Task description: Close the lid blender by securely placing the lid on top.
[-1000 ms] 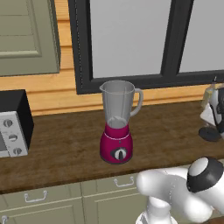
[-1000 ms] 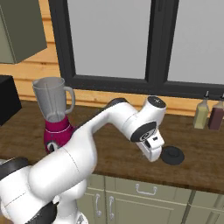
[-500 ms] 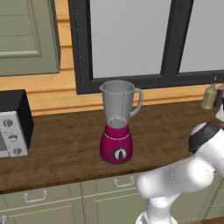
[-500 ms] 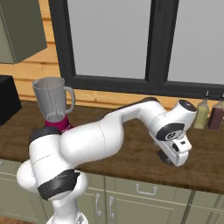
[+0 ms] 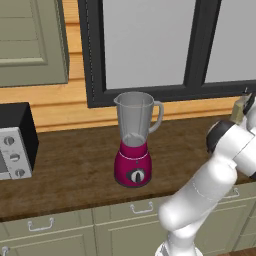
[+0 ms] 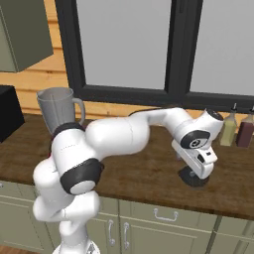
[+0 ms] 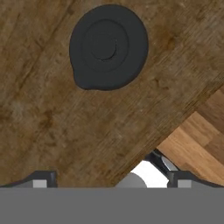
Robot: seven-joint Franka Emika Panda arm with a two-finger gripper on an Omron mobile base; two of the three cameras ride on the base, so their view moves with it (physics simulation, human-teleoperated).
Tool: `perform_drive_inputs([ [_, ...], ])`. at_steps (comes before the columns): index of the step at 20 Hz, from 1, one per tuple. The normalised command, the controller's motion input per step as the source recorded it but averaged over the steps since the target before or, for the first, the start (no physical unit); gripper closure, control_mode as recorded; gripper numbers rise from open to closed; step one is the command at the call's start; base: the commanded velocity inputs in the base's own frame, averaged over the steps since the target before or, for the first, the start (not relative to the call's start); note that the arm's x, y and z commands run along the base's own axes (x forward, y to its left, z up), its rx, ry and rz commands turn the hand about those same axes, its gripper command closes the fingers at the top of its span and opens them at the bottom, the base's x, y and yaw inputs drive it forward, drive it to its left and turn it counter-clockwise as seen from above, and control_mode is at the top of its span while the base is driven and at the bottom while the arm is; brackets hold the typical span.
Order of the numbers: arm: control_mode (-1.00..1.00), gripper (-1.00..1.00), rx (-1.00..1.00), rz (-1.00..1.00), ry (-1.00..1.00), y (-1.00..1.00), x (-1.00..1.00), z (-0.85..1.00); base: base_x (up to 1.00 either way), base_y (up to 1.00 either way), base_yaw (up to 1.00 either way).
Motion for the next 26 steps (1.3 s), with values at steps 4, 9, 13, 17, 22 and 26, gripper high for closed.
perform_drive_inputs([
  [4, -1.0, -1.0, 0.0, 0.0, -0.01, -0.08, 0.05, -0.09, 0.0, 0.0, 0.0],
  [9, -1.0, -1.0, 0.0, 0.0, 0.06, -0.09, 0.37, -0.21, 0.0, 0.0, 0.0],
  [13, -1.0, -1.0, 0.01, 0.0, 0.08, -0.01, 0.54, -0.39, 0.0, 0.0, 0.0],
  [17, -1.0, -1.0, 0.04, 0.0, 0.0, -0.11, 0.26, -0.33, 0.0, 0.0, 0.0],
  [22, -1.0, -1.0, 0.02, 0.0, 0.0, -0.27, 0.02, -0.11, 0.0, 0.0, 0.0],
  [26, -1.0, -1.0, 0.0, 0.0, 0.0, -0.09, 0.17, -0.16, 0.0, 0.0, 0.0],
])
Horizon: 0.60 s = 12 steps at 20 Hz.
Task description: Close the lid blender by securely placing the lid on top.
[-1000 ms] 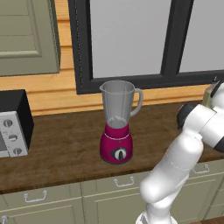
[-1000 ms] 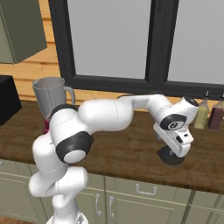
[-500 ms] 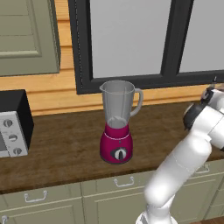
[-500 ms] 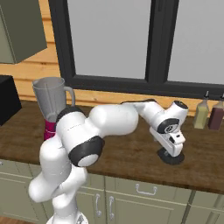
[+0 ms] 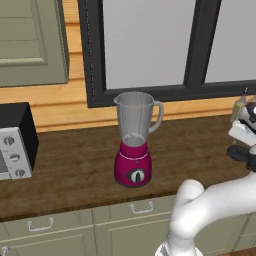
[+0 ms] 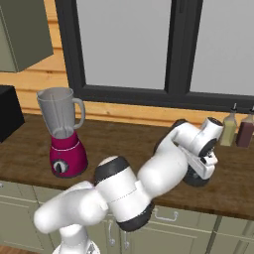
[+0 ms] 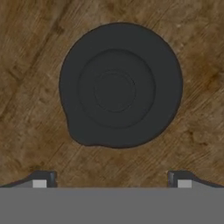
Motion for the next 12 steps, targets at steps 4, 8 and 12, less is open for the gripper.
perform_drive_inputs([
  [4, -1.0, -1.0, 0.0, 0.0, 0.0, 0.0, 0.23, -0.23, 0.0, 0.0, 0.0],
  [8, -1.0, -1.0, 0.0, 0.0, 0.0, -0.09, 0.21, -0.28, 0.0, 0.0, 0.0],
  [12, -1.0, -1.0, 0.0, 0.0, 0.0, -0.24, 0.18, -0.33, 0.0, 0.0, 0.0],
])
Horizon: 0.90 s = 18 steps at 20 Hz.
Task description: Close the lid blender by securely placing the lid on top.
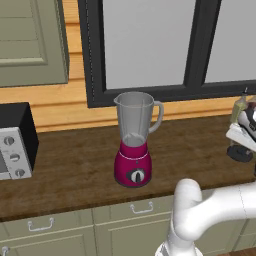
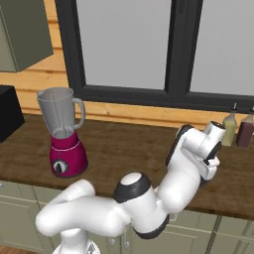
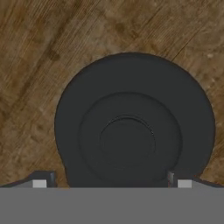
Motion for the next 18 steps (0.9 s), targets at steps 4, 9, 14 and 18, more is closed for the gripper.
perform_drive_inputs([
  [4, -1.0, -1.0, 0.0, 0.0, 0.0, -0.17, 0.2, -0.36, 0.0, 0.0, 0.0],
  [9, -1.0, -1.0, 0.0, 0.0, 0.0, -0.03, 0.18, -0.44, 0.0, 0.0, 0.0],
  [14, -1.0, -1.0, 0.0, 0.0, 0.01, 0.0, 0.24, -0.44, 0.0, 0.0, 0.0],
  [18, -1.0, -1.0, 0.0, 0.0, 0.0, 0.06, 0.01, -0.68, 0.0, 0.0, 0.0],
])
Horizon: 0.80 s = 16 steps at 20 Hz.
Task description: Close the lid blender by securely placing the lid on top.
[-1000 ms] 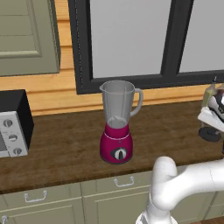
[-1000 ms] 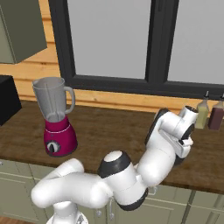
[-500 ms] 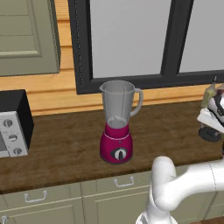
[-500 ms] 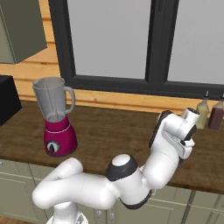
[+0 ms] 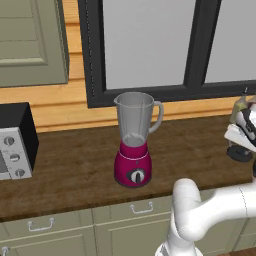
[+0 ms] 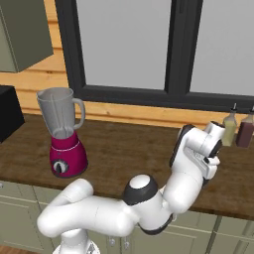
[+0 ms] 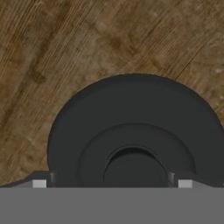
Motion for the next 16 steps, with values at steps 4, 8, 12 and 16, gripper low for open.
perform_drive_inputs([
  [4, -1.0, -1.0, 0.0, 0.0, 0.01, 0.06, 0.0, -0.72, 0.0, 0.0, 0.0],
  [8, -1.0, 1.0, 0.0, 0.0, 0.02, 0.01, -0.02, -0.86, 0.0, 0.0, 0.0],
  [12, -1.0, 1.0, 0.01, 0.0, 0.01, 0.0, 0.0, -0.74, 0.0, 0.0, 0.0],
  [16, -1.0, 1.0, 0.04, 0.0, 0.0, 0.0, 0.0, -0.63, 0.0, 0.0, 0.0],
])
